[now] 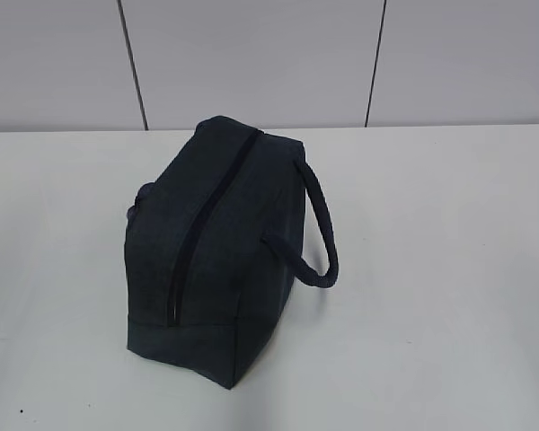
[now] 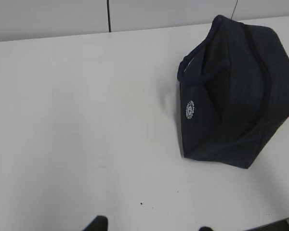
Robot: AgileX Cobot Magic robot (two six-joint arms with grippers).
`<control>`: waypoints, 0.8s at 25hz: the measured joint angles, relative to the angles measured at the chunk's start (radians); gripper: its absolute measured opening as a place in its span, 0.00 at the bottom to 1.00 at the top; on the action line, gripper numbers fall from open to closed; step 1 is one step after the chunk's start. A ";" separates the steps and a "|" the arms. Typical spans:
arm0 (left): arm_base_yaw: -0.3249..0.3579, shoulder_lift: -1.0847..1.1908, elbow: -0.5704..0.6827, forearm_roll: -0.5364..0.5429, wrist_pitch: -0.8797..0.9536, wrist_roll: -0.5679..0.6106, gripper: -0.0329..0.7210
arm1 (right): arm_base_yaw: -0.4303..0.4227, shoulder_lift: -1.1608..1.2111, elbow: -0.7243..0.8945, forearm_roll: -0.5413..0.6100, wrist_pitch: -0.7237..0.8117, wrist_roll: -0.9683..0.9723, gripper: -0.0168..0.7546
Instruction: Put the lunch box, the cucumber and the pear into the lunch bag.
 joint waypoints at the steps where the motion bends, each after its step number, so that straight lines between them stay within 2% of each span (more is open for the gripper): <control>1: 0.000 -0.038 0.025 0.000 -0.002 0.000 0.51 | 0.000 -0.025 0.015 -0.007 0.000 0.000 0.54; 9: 0.000 -0.234 0.145 -0.001 -0.031 0.000 0.51 | 0.000 -0.160 0.121 -0.073 -0.001 0.002 0.55; 15: 0.000 -0.281 0.208 0.001 -0.063 0.000 0.51 | 0.000 -0.169 0.202 -0.108 -0.092 0.017 0.55; 20: 0.000 -0.286 0.233 0.008 -0.139 0.000 0.51 | 0.000 -0.169 0.221 -0.115 -0.108 0.025 0.55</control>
